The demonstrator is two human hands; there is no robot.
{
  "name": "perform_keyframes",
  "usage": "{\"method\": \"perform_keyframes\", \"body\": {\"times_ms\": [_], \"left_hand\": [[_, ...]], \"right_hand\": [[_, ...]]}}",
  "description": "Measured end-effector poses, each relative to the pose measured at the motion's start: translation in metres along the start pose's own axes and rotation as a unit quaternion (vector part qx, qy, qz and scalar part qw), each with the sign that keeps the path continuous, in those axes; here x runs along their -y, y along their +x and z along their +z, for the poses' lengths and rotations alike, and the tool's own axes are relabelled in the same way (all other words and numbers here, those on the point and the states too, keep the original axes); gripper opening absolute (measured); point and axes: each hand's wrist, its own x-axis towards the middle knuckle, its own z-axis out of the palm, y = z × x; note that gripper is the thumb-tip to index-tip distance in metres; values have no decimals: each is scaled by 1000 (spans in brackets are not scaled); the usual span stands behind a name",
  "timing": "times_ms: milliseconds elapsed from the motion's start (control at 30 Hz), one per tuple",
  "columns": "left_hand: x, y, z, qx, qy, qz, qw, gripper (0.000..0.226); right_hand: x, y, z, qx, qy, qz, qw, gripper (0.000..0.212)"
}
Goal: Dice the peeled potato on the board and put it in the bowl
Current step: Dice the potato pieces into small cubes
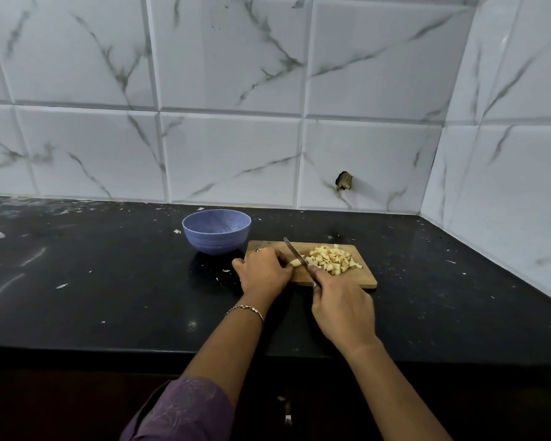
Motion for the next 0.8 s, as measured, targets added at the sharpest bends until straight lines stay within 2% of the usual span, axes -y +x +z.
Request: {"method": "perform_keyframes", "body": {"times_ms": [200, 400, 633, 800], "left_hand": [[-1, 0, 1, -1, -10, 8, 1000, 23], [-2, -2, -1, -3, -13, 5, 1000, 22], [-2, -1, 0, 2, -10, 14, 1000, 20], [-2, 0, 2, 0, -16, 12, 1000, 20]], "right_hand": [[0, 6, 1, 36, -18, -12, 999, 47], [1, 3, 3, 27, -48, -13, 998, 50], [2, 0, 0, 3, -11, -6, 1000, 45], [0, 3, 1, 22, -8, -29, 999, 47]]}}
